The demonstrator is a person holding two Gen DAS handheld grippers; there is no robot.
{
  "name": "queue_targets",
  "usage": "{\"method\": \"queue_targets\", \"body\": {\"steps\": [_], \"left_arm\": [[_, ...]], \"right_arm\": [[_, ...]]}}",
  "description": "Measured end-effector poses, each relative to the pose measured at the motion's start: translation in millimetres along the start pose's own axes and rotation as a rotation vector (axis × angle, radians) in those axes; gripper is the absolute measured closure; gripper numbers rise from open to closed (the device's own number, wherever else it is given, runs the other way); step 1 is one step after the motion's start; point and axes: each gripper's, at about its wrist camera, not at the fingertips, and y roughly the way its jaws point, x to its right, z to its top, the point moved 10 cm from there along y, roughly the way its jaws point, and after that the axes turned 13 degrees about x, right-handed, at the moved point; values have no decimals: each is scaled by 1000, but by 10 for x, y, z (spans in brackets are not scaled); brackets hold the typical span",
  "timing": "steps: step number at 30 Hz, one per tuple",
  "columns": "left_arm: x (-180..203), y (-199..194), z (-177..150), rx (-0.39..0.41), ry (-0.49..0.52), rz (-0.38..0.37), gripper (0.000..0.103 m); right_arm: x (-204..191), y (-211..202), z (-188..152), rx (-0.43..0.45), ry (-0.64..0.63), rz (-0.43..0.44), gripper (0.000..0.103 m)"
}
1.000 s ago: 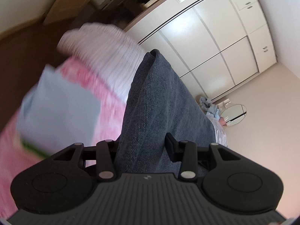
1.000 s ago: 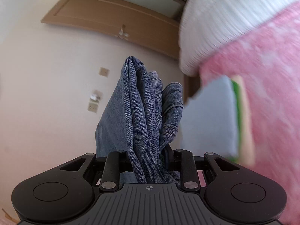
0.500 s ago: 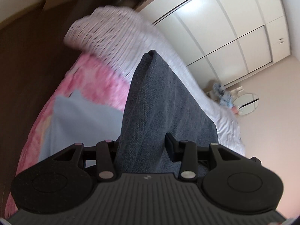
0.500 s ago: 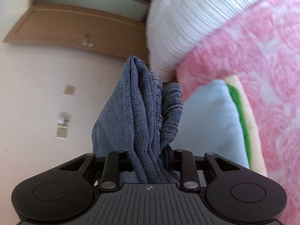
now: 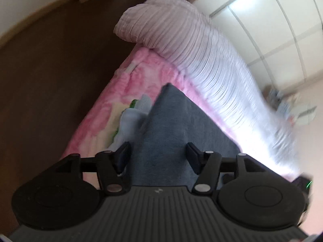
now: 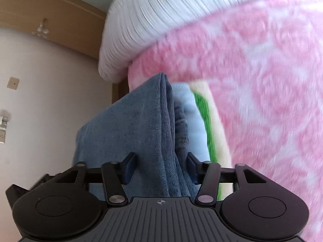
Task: Fold clothes
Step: 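Lift the jeans with both grippers and carry them to the towel stack, then lower the jeans onto the towel stack and open both grippers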
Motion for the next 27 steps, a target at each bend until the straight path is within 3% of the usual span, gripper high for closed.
{"method": "queue_targets", "body": {"steps": [3,4,9,15,17,19,22,27], "left_arm": [[57,-317,156,124,121,67,60],[87,-355,110,131,152,71,60],[243,-495,-183,143,296,83,86],[436,-663,-530,157,468,97,93],[355,-626,-595,163,463,111,93],[264,-584,-657,168,454,126,93],[128,-520,-749,175,440,149,91],[122,-692,-761,199,427,194,95]], "right_arm": [[-93,-220,105,94,-151,-36,51],[-138,-308,145,136,-204,-51,51],[-398,-657,171,304,-443,-119,51],[-539,-781,-571,256,-690,-73,54],[-411,-611,-899,186,-731,-73,53],[-320,-468,-1113,189,-788,-63,53],[-336,-452,-1174,205,-827,-57,53],[-390,-683,-1102,188,-761,-46,53]]}}
